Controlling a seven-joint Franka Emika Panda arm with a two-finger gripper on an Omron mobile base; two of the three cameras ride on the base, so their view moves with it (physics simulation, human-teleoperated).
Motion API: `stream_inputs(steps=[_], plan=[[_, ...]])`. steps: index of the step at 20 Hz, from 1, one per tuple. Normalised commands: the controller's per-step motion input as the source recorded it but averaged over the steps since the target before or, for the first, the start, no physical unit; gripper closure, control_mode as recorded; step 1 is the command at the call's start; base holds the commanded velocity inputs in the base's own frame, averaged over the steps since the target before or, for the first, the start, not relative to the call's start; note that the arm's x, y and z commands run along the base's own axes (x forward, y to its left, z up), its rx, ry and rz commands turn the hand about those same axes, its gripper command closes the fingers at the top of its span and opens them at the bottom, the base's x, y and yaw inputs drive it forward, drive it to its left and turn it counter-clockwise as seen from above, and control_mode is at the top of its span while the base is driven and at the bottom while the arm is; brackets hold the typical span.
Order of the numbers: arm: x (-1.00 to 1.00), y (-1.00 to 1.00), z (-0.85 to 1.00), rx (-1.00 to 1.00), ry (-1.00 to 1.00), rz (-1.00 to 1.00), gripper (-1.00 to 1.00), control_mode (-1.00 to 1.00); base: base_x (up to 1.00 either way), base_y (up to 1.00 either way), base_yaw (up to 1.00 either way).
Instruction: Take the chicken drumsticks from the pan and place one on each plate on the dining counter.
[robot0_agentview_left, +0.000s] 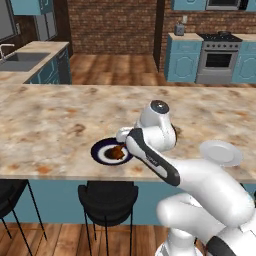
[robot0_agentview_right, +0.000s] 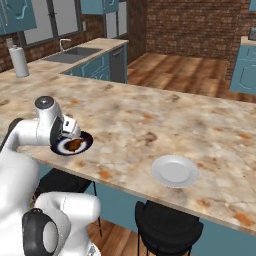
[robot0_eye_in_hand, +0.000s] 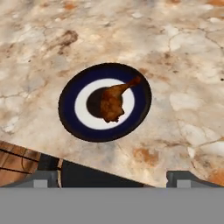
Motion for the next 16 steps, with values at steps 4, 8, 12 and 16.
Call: stream_inputs(steps=[4,8,12,16], plan=[[-1.00,-1.00,0.04,0.00,0.06,-0.21,-1.00,-1.00,0.00,0.00,0.00],[-0.54,-0.45,0.04,-0.07,0.24,-0.19,-1.00,-1.00,0.00,0.00,0.00],[-0.05,-0.03,-0.14,0.00,-0.01,-0.03,-1.00,-1.00,0.00,0.00,0.00],[-0.04,-0.03,-0.03,0.00,-0.01,-0.01,-1.00,1.00,-0.58,-0.37,-0.14]])
